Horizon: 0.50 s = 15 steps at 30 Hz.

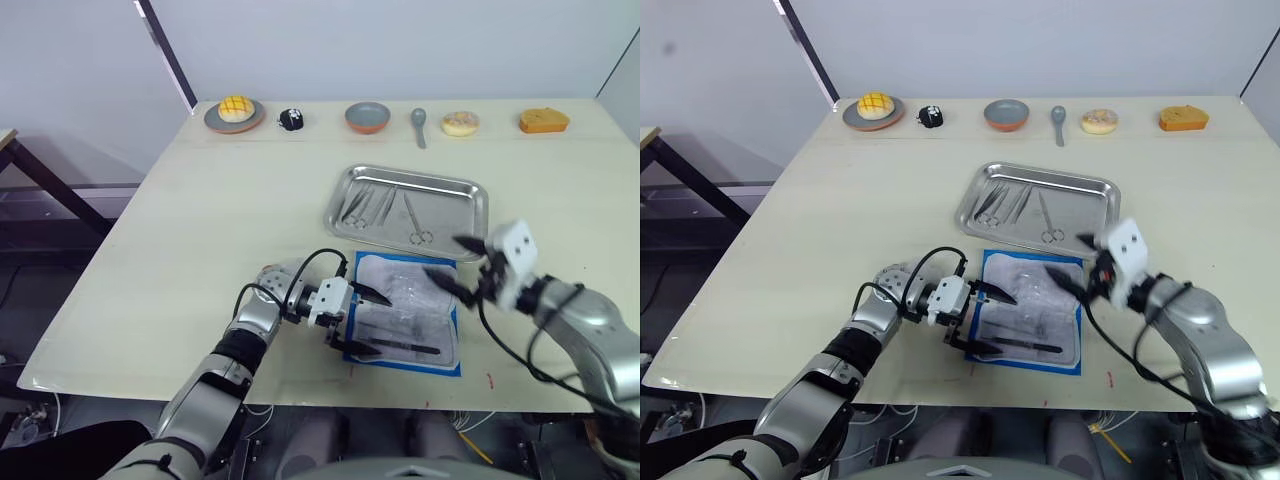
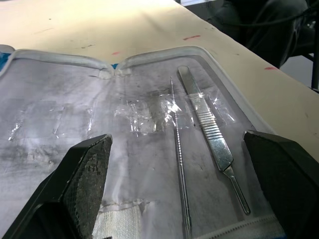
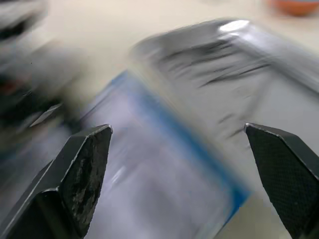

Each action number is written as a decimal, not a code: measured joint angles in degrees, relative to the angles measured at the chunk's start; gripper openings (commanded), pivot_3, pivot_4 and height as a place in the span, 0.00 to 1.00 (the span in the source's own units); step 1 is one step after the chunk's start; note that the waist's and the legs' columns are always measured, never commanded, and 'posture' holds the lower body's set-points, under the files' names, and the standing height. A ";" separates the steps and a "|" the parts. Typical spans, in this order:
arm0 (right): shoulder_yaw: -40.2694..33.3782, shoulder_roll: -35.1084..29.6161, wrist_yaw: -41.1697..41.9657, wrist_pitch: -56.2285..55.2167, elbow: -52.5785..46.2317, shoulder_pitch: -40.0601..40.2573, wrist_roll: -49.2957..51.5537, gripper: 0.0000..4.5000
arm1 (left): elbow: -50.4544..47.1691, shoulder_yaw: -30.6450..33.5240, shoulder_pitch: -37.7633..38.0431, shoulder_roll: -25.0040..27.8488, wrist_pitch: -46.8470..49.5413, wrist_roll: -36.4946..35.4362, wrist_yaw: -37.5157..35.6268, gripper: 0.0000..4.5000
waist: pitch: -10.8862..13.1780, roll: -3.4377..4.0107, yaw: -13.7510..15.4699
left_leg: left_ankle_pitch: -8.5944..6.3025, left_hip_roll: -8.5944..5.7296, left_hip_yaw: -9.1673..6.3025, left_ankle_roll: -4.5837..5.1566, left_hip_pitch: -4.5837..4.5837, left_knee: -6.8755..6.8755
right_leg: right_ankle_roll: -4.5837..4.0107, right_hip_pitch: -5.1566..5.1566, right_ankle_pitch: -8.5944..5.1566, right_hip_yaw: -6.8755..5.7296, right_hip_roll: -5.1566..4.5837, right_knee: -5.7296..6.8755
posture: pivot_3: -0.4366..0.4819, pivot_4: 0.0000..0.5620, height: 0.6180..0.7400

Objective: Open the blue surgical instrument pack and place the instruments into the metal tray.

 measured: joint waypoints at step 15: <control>10.81 -5.93 8.88 -16.74 9.68 1.78 -9.66 0.99 | 0.38 -0.11 -0.11 -0.41 -0.44 0.01 -0.02 1.00 | 0.05 -0.08 0.36 | -0.03 0.01 -0.05 0.04 0.20 -0.07 | 0.00 0.21 -0.01 -0.04 -0.03 -0.18 | 0.48 0.27 1.00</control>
